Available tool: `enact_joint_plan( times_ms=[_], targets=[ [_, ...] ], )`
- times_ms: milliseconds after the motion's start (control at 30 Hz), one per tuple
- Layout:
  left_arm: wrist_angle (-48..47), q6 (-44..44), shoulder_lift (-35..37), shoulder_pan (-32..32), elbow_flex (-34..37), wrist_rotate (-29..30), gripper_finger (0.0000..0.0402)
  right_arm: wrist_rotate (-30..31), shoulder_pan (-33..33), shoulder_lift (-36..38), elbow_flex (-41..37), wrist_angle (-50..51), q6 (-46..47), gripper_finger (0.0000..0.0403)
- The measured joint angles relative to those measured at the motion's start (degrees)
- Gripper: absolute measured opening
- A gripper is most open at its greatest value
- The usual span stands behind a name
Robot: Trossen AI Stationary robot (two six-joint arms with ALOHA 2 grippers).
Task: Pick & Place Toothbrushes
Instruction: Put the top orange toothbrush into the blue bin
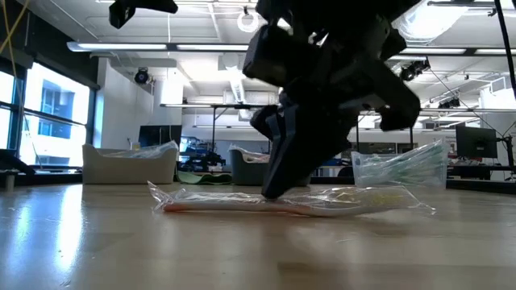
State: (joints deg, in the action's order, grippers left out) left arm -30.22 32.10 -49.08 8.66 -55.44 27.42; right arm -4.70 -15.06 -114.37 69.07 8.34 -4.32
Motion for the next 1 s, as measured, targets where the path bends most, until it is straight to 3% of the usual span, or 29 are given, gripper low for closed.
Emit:
enact_joint_plan(
  times_ms=[367,800,1000],
  targets=[
    [-0.31,-0.03,0.0,0.01,0.0,0.0,0.0,2.83,2.39,-1.38,0.03,0.64,-2.75,0.0002],
    [-0.46,-0.04,0.0,0.01,0.0,0.0,0.0,2.82,11.85,-1.35,0.01,0.26,-6.95,0.0002],
    [-1.77,-0.04,0.0,0.0,0.01,-0.01,0.0,-2.94,16.59,-1.35,-0.01,0.63,-7.72,0.0002]
  ],
)
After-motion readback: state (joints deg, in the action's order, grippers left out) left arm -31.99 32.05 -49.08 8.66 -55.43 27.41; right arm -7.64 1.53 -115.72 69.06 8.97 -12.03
